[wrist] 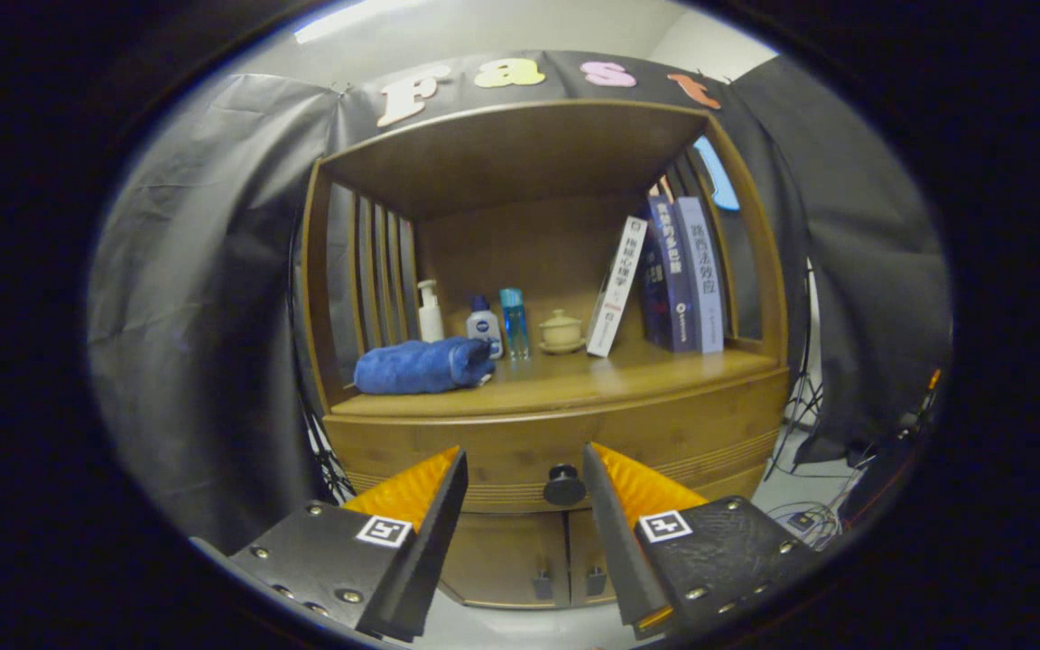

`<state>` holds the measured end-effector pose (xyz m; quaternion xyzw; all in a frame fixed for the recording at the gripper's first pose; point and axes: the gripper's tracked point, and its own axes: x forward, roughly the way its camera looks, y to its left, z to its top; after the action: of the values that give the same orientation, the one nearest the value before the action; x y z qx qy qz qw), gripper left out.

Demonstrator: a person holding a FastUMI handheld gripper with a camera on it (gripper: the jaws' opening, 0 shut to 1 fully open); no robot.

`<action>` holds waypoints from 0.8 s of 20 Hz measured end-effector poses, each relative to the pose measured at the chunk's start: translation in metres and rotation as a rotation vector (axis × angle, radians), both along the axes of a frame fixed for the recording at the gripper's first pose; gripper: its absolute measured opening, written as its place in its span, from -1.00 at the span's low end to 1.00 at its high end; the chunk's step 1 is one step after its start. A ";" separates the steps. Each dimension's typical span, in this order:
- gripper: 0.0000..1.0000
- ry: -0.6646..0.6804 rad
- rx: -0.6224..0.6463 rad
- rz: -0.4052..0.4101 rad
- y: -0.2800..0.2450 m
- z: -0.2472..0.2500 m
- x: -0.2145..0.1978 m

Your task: Pull open the drawer, take out the items inside it, and place them on the countertop above the cabinet.

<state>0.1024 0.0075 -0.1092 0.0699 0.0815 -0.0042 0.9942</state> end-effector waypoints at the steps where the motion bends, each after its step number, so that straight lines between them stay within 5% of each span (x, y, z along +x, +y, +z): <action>1: 0.53 0.014 0.008 0.008 0.001 -0.007 0.007; 9: 0.56 0.207 -0.027 -0.003 -0.011 -0.078 0.049; 16: 0.44 0.169 0.002 -0.066 -0.029 -0.077 0.049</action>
<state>0.1511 -0.0214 -0.1862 0.0732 0.1627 -0.0428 0.9830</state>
